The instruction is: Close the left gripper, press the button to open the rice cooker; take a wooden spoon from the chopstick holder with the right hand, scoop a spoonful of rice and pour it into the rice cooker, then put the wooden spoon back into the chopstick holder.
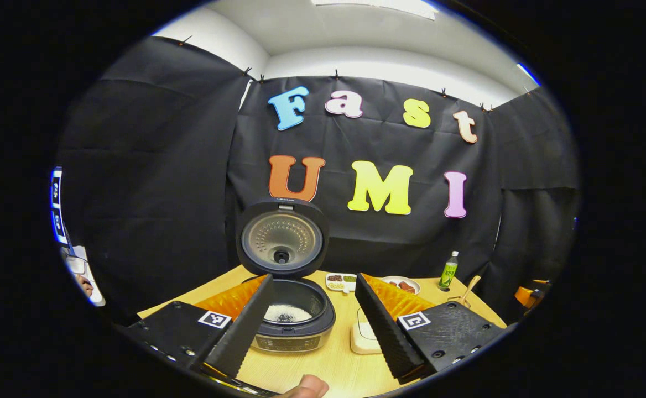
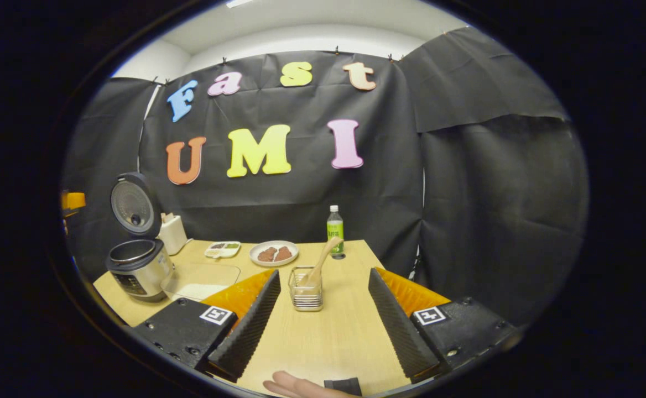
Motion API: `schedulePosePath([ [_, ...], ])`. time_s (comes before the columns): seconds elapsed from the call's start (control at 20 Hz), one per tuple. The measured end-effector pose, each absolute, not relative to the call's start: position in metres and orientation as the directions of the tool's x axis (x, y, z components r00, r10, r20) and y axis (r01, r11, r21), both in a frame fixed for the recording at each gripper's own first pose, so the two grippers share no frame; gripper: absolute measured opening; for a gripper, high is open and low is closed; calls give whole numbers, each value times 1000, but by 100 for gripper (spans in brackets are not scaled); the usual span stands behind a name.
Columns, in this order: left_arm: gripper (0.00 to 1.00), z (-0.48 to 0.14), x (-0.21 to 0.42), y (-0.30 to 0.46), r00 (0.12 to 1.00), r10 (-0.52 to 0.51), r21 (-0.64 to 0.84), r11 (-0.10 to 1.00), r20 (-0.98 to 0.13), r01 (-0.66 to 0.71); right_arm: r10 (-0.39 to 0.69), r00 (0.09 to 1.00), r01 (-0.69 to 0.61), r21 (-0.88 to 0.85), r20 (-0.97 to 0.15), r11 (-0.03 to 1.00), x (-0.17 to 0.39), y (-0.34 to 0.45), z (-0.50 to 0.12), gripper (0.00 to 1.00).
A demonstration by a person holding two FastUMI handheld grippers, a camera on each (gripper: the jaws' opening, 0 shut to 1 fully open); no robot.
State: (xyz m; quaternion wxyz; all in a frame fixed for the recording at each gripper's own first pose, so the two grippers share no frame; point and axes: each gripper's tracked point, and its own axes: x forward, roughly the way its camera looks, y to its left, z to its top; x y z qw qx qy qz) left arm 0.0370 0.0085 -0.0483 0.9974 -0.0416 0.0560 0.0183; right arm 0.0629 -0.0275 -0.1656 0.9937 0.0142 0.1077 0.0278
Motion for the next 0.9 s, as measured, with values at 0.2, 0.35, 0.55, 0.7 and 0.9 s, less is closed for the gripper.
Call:
schedulePosePath([
  [0.2,94,-47,7,5,994,34,-74,996,-106,-42,67,976,-60,42,-208,997,92,-27,-173,100],
  [0.35,94,-44,-13,-4,997,9,-76,997,-82,-15,58,972,-48,47,-229,998,121,-29,-186,100],
  [0.55,94,-36,-32,-9,999,-9,-67,998,-44,7,59,971,-33,116,-231,993,166,-29,-199,100],
  [0.7,94,-33,-38,-7,1000,1,-59,998,-16,-2,54,962,-9,167,-267,986,202,-30,-223,100],
  [0.9,94,-33,-39,-6,1000,20,-55,998,6,-19,88,951,-27,201,-297,979,253,-25,-251,99],
])
